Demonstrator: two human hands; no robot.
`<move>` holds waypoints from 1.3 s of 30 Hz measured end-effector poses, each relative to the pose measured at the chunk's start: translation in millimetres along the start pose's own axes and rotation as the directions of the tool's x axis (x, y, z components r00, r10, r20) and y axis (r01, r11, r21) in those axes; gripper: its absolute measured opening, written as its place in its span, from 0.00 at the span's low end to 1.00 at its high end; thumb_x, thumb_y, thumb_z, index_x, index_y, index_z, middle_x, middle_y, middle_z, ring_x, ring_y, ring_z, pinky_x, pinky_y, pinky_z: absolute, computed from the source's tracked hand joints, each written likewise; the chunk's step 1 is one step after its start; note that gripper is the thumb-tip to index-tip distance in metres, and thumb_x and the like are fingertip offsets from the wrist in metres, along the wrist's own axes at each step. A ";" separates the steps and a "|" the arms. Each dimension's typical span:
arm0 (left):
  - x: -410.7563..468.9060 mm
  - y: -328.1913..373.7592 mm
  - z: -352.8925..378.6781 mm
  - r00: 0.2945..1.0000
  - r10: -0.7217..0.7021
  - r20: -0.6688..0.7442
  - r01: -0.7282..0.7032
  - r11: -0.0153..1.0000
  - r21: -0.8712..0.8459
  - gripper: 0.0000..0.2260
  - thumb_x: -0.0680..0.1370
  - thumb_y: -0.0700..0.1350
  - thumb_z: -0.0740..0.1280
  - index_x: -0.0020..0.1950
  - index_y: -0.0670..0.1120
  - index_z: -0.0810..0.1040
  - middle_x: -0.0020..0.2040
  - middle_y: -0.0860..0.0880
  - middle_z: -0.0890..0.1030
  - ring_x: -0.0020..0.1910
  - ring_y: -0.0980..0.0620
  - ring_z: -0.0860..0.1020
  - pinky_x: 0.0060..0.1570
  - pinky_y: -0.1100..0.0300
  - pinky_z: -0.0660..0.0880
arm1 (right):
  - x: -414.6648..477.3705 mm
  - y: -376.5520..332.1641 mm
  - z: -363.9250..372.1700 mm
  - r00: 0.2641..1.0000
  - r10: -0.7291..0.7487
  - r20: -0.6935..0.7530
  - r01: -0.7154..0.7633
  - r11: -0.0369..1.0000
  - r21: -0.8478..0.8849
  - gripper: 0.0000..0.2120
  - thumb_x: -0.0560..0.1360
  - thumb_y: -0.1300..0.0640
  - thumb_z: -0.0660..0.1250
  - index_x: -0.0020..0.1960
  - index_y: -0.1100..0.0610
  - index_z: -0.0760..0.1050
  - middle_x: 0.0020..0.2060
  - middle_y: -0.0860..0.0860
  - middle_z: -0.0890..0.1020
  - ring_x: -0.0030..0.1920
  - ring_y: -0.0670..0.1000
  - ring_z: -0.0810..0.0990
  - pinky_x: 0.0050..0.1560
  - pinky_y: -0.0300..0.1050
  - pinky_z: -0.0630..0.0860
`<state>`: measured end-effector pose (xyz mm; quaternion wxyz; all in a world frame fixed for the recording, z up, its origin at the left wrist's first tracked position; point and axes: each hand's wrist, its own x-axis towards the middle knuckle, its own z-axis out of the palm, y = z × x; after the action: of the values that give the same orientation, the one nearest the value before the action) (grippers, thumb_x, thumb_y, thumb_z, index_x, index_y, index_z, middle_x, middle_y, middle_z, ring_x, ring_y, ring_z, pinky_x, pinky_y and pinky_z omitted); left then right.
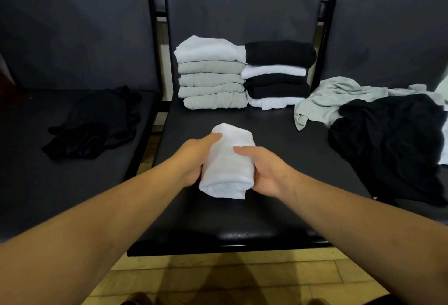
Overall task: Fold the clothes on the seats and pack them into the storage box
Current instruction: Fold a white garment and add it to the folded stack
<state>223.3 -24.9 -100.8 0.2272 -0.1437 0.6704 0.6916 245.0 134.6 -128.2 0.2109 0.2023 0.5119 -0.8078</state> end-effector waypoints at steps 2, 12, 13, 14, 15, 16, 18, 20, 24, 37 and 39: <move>-0.6 -0.1 -2.8 0.995 -0.018 0.100 0.031 0.992 -0.126 0.19 0.77 0.54 0.70 0.63 0.43 0.79 0.57 0.42 0.84 0.55 0.43 0.82 0.54 0.46 0.79 | 0.9 -2.4 3.5 1.000 -0.009 0.014 0.008 0.999 0.050 0.21 0.78 0.56 0.69 0.69 0.62 0.74 0.62 0.62 0.81 0.62 0.61 0.81 0.65 0.60 0.76; -9.0 16.2 -3.9 0.997 0.015 0.075 0.013 0.932 -0.362 0.07 0.76 0.45 0.71 0.50 0.43 0.81 0.39 0.41 0.86 0.44 0.39 0.83 0.46 0.45 0.81 | -7.4 -21.4 19.6 0.963 0.006 0.270 -0.029 0.996 0.083 0.26 0.75 0.58 0.74 0.69 0.63 0.73 0.62 0.62 0.81 0.62 0.63 0.81 0.64 0.61 0.77; -8.5 16.8 -3.6 0.998 0.042 0.044 -0.021 0.916 -0.401 0.05 0.77 0.44 0.71 0.50 0.43 0.80 0.39 0.41 0.86 0.46 0.39 0.82 0.47 0.44 0.81 | -7.9 -21.6 20.2 0.967 -0.003 0.254 -0.006 0.999 0.034 0.25 0.75 0.58 0.73 0.69 0.64 0.73 0.61 0.61 0.82 0.61 0.61 0.82 0.63 0.59 0.78; -8.8 20.9 -2.7 0.997 0.068 0.022 -0.051 0.894 -0.445 0.05 0.77 0.44 0.70 0.50 0.44 0.80 0.41 0.41 0.86 0.47 0.39 0.82 0.48 0.43 0.80 | -7.8 -23.2 21.3 0.974 -0.025 0.225 0.035 0.999 -0.040 0.24 0.75 0.57 0.73 0.67 0.64 0.74 0.60 0.60 0.83 0.60 0.59 0.82 0.64 0.58 0.77; -9.7 24.6 -2.0 0.995 0.096 0.005 -0.082 0.867 -0.491 0.05 0.78 0.45 0.69 0.50 0.45 0.80 0.42 0.42 0.86 0.48 0.39 0.82 0.49 0.42 0.80 | -7.3 -23.0 22.0 0.981 -0.060 0.183 0.083 0.989 -0.119 0.22 0.75 0.55 0.73 0.66 0.62 0.76 0.58 0.57 0.84 0.60 0.57 0.83 0.65 0.56 0.76; -10.6 28.3 -0.9 0.992 0.124 -0.007 -0.109 0.838 -0.534 0.05 0.79 0.45 0.68 0.51 0.45 0.80 0.42 0.42 0.86 0.48 0.39 0.82 0.50 0.42 0.80 | -6.3 -22.7 22.0 0.985 -0.102 0.138 0.124 0.978 -0.169 0.22 0.74 0.52 0.74 0.64 0.60 0.77 0.57 0.54 0.85 0.60 0.54 0.82 0.67 0.55 0.73; -12.9 36.0 3.0 0.982 0.187 -0.013 -0.157 0.781 -0.604 0.05 0.80 0.46 0.67 0.52 0.46 0.79 0.40 0.44 0.86 0.48 0.40 0.82 0.52 0.41 0.79 | -5.3 -23.3 22.9 0.984 -0.139 0.110 0.150 0.983 -0.102 0.23 0.71 0.50 0.74 0.64 0.56 0.78 0.58 0.52 0.85 0.63 0.54 0.80 0.71 0.57 0.67; -15.7 42.9 8.0 0.974 0.228 -0.012 -0.183 0.748 -0.638 0.05 0.80 0.47 0.66 0.51 0.46 0.79 0.39 0.44 0.86 0.48 0.40 0.82 0.53 0.40 0.78 | -4.6 -26.6 26.5 0.976 -0.124 0.177 0.102 0.986 0.130 0.24 0.72 0.54 0.73 0.67 0.57 0.76 0.61 0.56 0.83 0.64 0.58 0.80 0.70 0.60 0.71; -7.6 59.6 7.5 0.966 0.254 -0.043 -0.223 0.741 -0.633 0.05 0.79 0.46 0.68 0.54 0.47 0.79 0.45 0.44 0.87 0.52 0.41 0.83 0.54 0.40 0.79 | -4.4 -43.2 30.7 0.972 -0.148 0.185 0.099 0.963 0.251 0.21 0.76 0.60 0.70 0.68 0.60 0.73 0.59 0.59 0.84 0.58 0.59 0.83 0.56 0.57 0.81; 69.4 118.7 39.5 0.979 0.193 -0.072 -0.206 0.925 -0.318 0.06 0.77 0.35 0.70 0.51 0.41 0.75 0.54 0.43 0.80 0.53 0.44 0.80 0.53 0.46 0.81 | 33.8 -173.1 -35.5 0.847 -0.441 -0.296 0.440 0.895 -0.073 0.11 0.77 0.64 0.71 0.57 0.68 0.78 0.53 0.63 0.84 0.50 0.59 0.85 0.48 0.52 0.83; 83.2 109.9 38.9 0.983 0.145 -0.113 -0.171 0.949 -0.266 0.06 0.78 0.35 0.69 0.52 0.41 0.74 0.52 0.44 0.78 0.50 0.45 0.79 0.49 0.48 0.81 | 53.8 -169.0 -37.6 0.831 -0.415 -0.370 0.388 0.910 -0.149 0.16 0.74 0.65 0.73 0.59 0.69 0.75 0.53 0.64 0.83 0.49 0.60 0.85 0.48 0.55 0.83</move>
<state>100.5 24.1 -45.6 0.1179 -0.1511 0.5870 0.7866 112.0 227.1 -46.9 -0.0639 0.2409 0.6017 -0.7588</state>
